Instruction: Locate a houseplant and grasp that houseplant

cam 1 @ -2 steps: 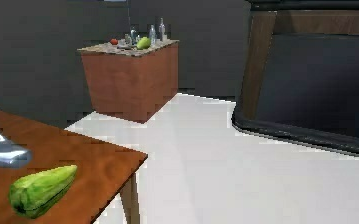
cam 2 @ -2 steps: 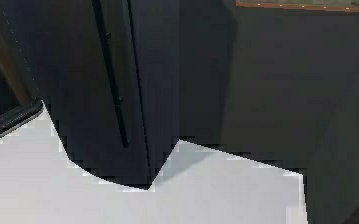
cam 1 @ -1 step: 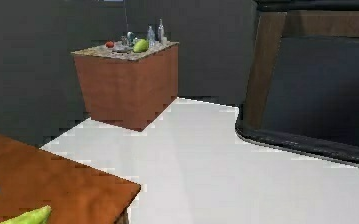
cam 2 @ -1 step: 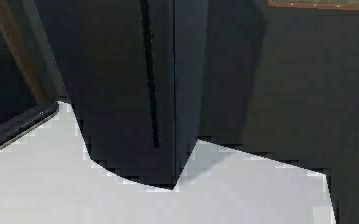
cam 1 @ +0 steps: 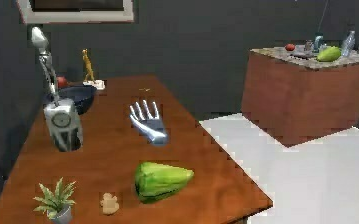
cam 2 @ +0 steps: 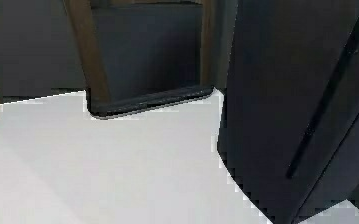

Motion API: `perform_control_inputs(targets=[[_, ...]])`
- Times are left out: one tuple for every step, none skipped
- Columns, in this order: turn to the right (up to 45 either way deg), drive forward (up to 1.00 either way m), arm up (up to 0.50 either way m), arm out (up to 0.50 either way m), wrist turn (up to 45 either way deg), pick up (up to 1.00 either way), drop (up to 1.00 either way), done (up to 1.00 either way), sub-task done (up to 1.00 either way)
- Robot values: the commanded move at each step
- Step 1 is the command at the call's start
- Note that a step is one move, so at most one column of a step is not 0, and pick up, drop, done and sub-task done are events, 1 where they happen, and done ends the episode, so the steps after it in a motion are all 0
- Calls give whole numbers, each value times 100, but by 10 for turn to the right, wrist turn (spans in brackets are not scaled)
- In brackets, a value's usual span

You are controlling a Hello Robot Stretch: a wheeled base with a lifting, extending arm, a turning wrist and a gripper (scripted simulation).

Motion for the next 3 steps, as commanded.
perform_control_inputs(targets=[[-450, 0, 0, 0, 0, 0, 0, 0, 0], [-450, 0, 0, 0, 0, 0, 0, 0, 0], [-330, 0, 0, 0, 0, 0, 0, 0, 0]])
